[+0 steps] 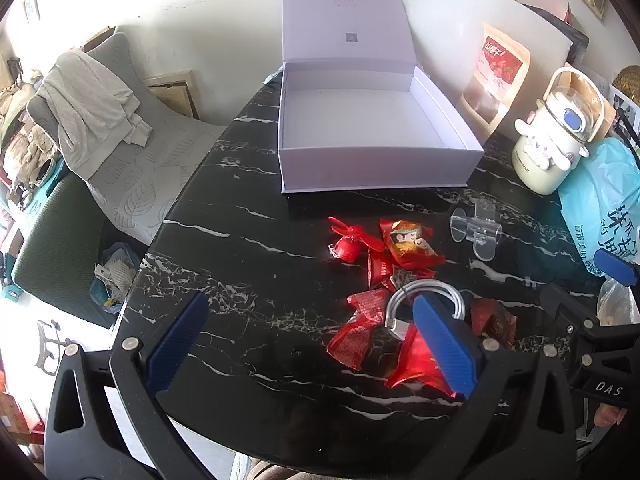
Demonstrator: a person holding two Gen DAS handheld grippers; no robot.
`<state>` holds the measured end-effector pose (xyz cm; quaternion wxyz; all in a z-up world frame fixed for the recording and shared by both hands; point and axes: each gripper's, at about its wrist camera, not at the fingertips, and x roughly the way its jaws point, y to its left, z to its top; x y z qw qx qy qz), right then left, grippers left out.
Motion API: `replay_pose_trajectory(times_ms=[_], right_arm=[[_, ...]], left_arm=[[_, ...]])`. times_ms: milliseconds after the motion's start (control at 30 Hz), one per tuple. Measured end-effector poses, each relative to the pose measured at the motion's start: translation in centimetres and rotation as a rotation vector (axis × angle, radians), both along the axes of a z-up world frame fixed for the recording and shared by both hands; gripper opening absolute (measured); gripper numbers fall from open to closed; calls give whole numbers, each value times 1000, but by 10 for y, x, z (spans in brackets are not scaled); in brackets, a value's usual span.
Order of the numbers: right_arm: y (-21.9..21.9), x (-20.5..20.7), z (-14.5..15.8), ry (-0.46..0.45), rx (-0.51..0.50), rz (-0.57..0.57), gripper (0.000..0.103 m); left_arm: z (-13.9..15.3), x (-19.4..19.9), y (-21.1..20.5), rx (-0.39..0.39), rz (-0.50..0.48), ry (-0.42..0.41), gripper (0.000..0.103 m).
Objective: Organize objects
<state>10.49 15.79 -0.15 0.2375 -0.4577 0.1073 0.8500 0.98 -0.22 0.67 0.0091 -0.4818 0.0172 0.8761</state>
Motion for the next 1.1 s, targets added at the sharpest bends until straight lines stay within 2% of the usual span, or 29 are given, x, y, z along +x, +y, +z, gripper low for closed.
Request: replay_pose_trajectory(times_ms=[433,1100], right_arm=[[-6,3,3,6,0,-6,102],[-12,6,6,18,9,-26,102]], left_arm=[[4,8,-8,7,3,19,103],[6,18,-8,16,-69,24,103]])
